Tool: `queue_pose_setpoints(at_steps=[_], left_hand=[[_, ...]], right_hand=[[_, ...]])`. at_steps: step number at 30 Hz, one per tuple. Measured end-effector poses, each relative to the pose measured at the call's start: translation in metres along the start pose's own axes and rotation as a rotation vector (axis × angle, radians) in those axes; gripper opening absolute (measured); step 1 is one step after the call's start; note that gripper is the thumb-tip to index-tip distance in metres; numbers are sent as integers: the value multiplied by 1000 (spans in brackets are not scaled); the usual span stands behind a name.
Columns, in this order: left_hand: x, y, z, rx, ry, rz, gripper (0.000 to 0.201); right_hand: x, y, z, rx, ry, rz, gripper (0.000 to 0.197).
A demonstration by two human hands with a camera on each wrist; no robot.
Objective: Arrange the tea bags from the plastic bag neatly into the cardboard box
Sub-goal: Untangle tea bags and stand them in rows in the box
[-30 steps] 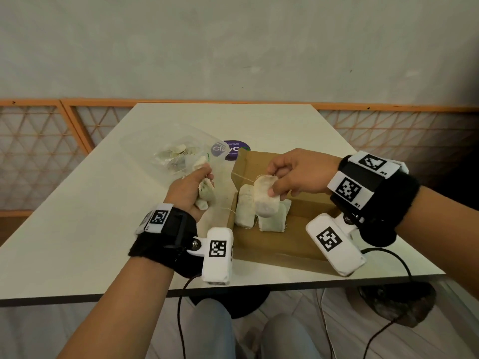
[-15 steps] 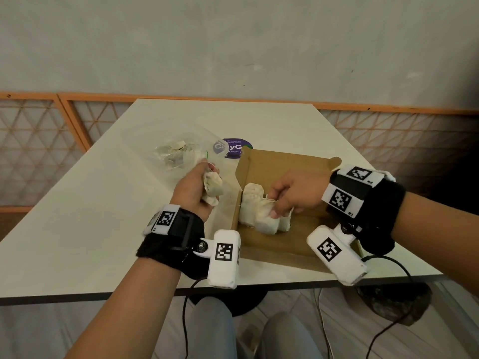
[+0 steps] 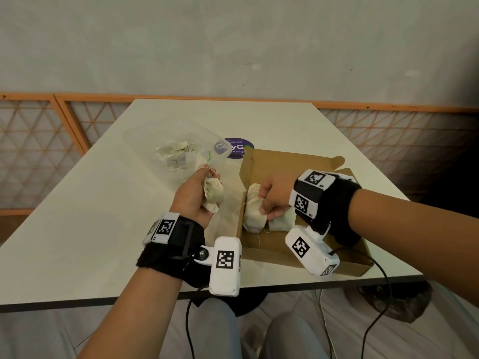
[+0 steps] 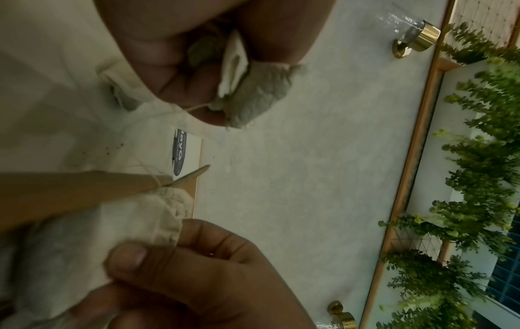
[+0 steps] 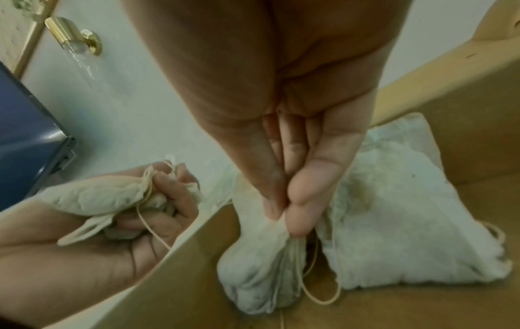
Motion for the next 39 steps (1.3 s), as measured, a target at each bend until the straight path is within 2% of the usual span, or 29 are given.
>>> queue_pose_setpoints(at_steps=[3,8,11,14,17,19,22,26,28,34,39], left_hand=[[2,1,0,9,9,-7,24],[5,2,-1,25,14,-24,23],[6,2,-5,22,2,-45,22],[3,1,-10,4,-29,-58,21],[-5,1,-17,-30,-8,-25,22],[-11,0,-24,-42,-1,1,23],[-17,2,-42,-83,42,18,21],[-13,8,-59,-112,120,-24,18],[-14,7,-60,-119,114,-29,16],[-12,1,-54,-108,76,-69,16],[-11,-3,-48,-89,51,-79,14]], right_hand=[[1,0,-1,-52,-86,5,18],[12,-7,-3,-80,-291,-47,32],[8,-11,-18,-82,-142,-25,23],[2,-18,-21,4,-30,-43,9],[-7,-22,-1,164,-63,-52,19],[-7,-21,10,198,-175,-88,21],[8,-18,9,147,-188,-134,13],[42,-13,-2,54,25,-217,14],[59,-7,1,6,49,-262,14],[73,28,45,135,-67,-176,32],[72,34,46,125,-37,-113,34]])
Point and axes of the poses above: each hand's wrist, its own y-axis towards the middle knuckle, its own z-axis out of the palm, x = y × z, the point moved 8 cm from there along y, towards the middle knuckle, and after that the axes turned 6 degrees about -z, right-handed, at the moved point
